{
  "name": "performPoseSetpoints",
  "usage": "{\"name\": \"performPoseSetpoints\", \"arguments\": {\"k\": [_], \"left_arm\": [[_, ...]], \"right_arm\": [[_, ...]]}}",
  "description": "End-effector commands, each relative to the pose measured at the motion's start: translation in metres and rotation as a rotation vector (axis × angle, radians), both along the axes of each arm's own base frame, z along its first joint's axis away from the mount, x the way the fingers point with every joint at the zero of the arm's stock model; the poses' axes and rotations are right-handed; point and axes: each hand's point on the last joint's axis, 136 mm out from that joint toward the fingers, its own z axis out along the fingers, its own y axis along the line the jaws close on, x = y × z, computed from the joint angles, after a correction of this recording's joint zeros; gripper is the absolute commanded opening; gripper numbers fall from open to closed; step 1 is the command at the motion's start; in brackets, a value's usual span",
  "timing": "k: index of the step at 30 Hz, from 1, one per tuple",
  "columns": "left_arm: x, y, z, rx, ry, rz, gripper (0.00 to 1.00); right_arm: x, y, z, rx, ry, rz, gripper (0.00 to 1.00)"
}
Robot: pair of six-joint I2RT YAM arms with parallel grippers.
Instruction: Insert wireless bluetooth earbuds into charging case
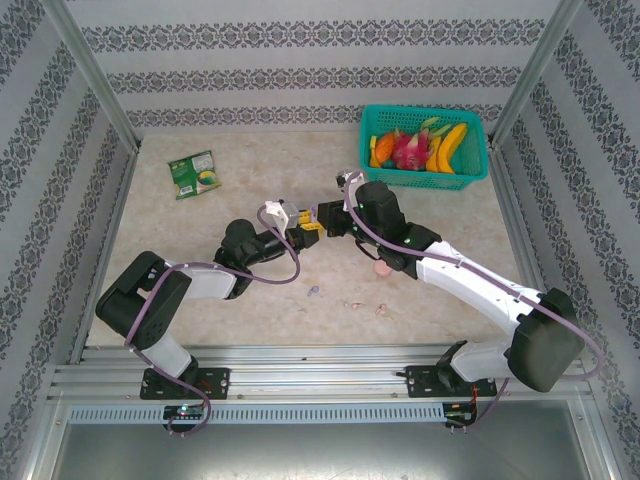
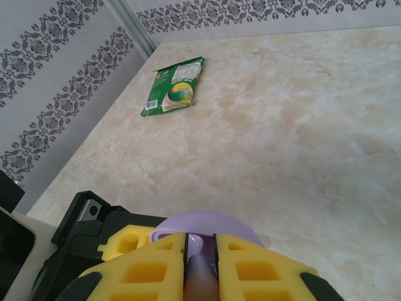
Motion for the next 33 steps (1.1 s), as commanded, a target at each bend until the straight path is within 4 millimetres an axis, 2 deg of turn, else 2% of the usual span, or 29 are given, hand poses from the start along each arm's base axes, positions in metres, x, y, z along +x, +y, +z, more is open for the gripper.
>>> {"name": "performPoseSetpoints", "arguments": {"k": [1,6,11,16,20,23,33], "left_arm": [[-0.012,-0.005,0.039,-0.063,-0.126,-0.038,0.00],[-0.013,-0.005,0.039,-0.065,-0.129,-0.040,0.00],[-0.013,-0.005,0.040,-0.070,-0.129,-0.041,0.00],[-0.014,-0.004,0.039,-0.070,-0.130,-0.042,0.00],[-0.015,-0.003,0.039,-0.069,-0.132,-0.040,0.00],[-0.015,-0.003,0.039,-0.068,-0.135,-0.038,0.00],[-0.013,-0.005,0.042,-0.072,-0.137,-0.040,0.00]], "right_arm": [[-0.007,0.006,0.005,-0.021,-0.004,0.029,0.30],[-0.007,0.001,0.028,0.027,-0.012,0.011,0.53],[-0.006,-0.009,0.052,0.092,-0.015,-0.018,0.63],[-0.007,-0.022,0.071,0.153,-0.012,-0.054,0.69],[-0.004,-0.037,0.069,0.211,0.064,-0.120,0.68],[-0.005,-0.041,0.064,0.262,0.140,-0.138,0.68],[-0.010,-0.023,0.046,0.321,0.260,-0.102,0.68]]}}
